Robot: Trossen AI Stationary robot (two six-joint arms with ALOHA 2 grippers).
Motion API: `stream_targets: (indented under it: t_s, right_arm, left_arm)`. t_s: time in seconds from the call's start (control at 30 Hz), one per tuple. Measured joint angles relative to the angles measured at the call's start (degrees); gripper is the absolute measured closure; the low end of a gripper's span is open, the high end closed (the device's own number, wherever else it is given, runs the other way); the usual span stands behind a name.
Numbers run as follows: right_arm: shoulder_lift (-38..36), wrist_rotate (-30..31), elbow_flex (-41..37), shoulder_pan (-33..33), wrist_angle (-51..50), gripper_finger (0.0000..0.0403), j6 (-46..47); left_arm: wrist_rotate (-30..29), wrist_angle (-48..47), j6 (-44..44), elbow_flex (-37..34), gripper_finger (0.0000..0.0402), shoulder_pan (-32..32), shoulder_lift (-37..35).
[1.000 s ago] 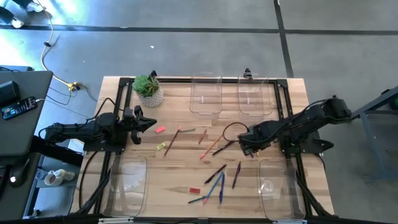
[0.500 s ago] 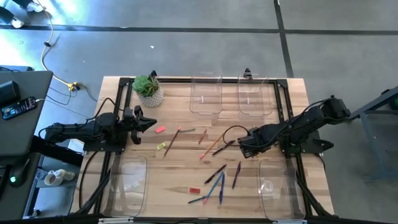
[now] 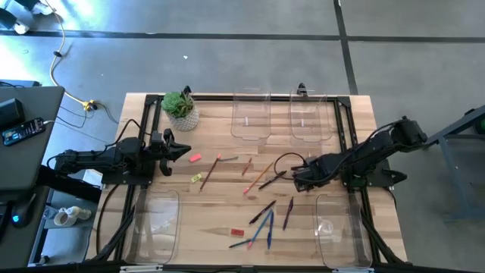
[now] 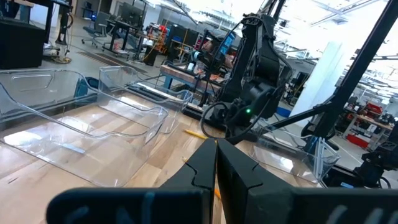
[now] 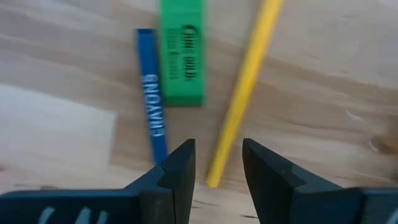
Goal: Sort crayons/erasers/pens/pencils in bins
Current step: Put the yellow pencil into the top right transparent bin
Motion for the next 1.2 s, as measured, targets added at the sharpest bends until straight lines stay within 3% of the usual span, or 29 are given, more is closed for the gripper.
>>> stream_targets:
  t_s: [0.3,0.8,1.2]
  right_arm:
    - [-0.1,-0.59,-1.19,0.0,0.76,0.0282,-0.02]
    - [-0.27,-2.72,-3.62,-0.09,3.97,0.037,1.98]
    - [-0.58,-3.2,-3.81,-0.15,3.43,0.0386,4.46]
  left_arm:
    - [-0.19,-0.01,0.0,0.0,0.0398,0.0,-0.01]
    - [-0.22,-0.02,-0.03,0.01,0.0398,0.01,-0.02]
    - [-0.24,-0.02,-0.05,0.0,0.0398,0.0,-0.02]
